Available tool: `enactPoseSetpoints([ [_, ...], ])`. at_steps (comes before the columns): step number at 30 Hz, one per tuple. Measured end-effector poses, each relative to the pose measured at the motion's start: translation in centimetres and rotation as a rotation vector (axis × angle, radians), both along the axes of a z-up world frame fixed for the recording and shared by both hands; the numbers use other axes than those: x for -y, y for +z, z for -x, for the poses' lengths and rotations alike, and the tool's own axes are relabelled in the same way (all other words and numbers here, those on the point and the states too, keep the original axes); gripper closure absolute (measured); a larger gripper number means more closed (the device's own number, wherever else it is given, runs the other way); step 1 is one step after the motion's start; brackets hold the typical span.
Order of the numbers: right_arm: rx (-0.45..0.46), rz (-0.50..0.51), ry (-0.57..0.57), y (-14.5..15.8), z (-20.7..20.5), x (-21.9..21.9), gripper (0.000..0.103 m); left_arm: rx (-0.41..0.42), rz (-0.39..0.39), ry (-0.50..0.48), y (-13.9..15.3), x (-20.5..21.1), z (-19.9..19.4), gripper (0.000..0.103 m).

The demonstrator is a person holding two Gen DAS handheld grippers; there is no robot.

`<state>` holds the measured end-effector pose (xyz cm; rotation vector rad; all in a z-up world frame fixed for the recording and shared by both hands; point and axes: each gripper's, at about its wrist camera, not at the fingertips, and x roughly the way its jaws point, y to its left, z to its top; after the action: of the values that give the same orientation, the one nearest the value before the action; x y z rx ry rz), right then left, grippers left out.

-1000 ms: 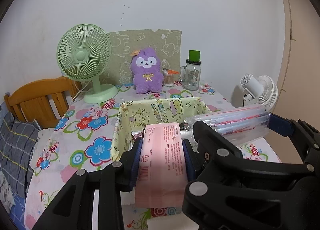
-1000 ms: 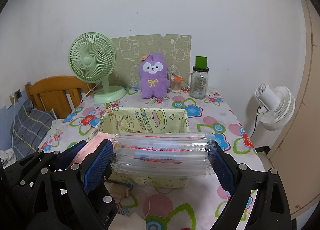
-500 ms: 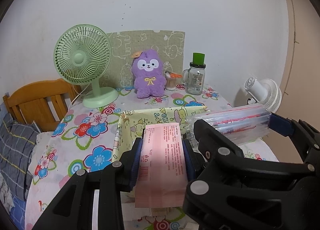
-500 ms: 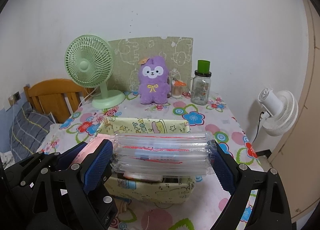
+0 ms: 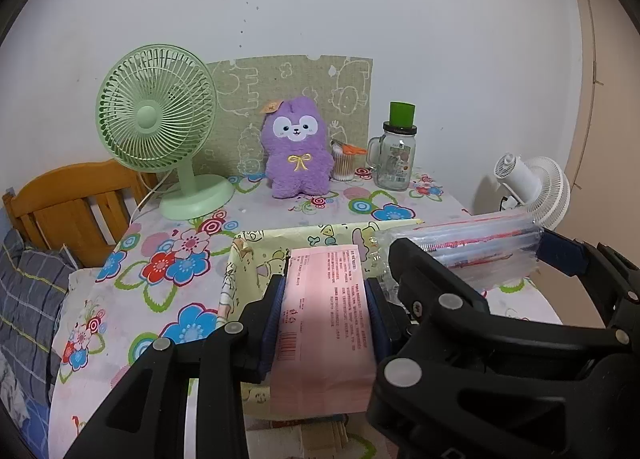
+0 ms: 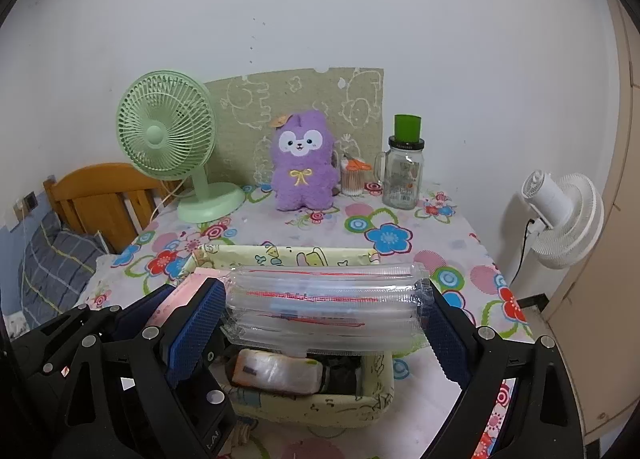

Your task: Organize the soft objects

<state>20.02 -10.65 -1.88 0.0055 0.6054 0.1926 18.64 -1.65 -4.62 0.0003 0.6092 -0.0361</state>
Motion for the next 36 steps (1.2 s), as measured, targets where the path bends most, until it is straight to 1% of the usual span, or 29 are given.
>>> enactPoseSetpoints([
  [7,-0.004,-0.004,-0.006,-0.5,-1.5,0.0,0.007,-0.011,0.008,-0.001,-0.5,-0.2,-1.7,0.062],
  [9,-0.008,-0.002,-0.003,-0.7,-1.9,-0.2,0.007,-0.018,0.014,-0.001,-0.8,-0.4,-2.2,0.056],
  [10,-0.008,0.004,-0.007,-0.8,-2.0,-0.3,0.007,-0.021,0.009,0.011,-0.9,-0.5,-2.4,0.047],
  [11,-0.007,0.014,-0.006,-0.9,-2.2,-0.5,0.007,-0.021,0.0,0.024,-1.0,-0.6,-2.5,0.041],
  [15,-0.012,0.012,0.004,-1.2,-2.6,-1.0,0.007,-0.033,0.009,0.033,-1.5,-1.4,-2.8,0.039],
  [18,-0.022,0.004,0.008,-1.5,-2.9,-1.3,0.005,-0.042,-0.005,0.037,-1.9,-1.7,-2.8,0.036],
  [20,-0.024,-0.003,0.011,-1.7,-3.1,-1.5,0.001,-0.048,-0.02,0.038,-2.0,-1.7,-2.7,0.029],
  [22,-0.019,-0.008,0.01,-1.9,-3.1,-1.7,0.0,-0.047,-0.031,0.032,-2.2,-1.8,-2.6,0.029],
  [28,-0.024,-0.007,0.01,-2.2,-3.3,-2.3,0.0,-0.055,-0.029,0.038,-2.4,-2.4,-2.3,0.029],
  [36,-0.009,0.024,0.02,-2.0,-3.0,-2.9,0.0,-0.054,-0.025,0.051,-2.4,-3.0,-1.6,0.021],
])
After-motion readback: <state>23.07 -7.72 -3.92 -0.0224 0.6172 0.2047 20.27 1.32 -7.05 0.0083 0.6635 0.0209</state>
